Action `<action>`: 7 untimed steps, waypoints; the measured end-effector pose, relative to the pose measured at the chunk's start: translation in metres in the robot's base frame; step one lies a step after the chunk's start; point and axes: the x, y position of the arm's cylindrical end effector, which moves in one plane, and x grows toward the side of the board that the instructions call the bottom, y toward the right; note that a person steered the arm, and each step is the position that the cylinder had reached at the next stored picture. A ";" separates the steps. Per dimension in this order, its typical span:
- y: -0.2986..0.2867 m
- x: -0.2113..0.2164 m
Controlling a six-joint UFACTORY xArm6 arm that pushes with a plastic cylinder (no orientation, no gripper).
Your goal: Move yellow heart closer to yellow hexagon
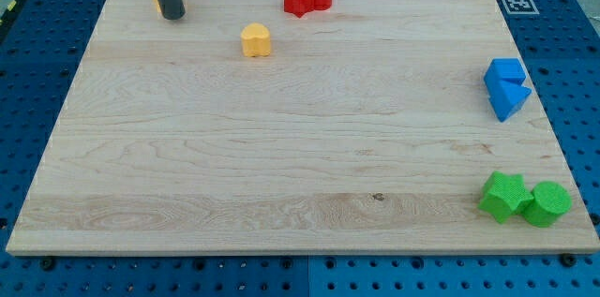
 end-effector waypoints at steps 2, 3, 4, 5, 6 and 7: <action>0.021 0.074; 0.045 0.100; 0.046 0.100; 0.046 0.100; 0.046 0.107; 0.051 0.123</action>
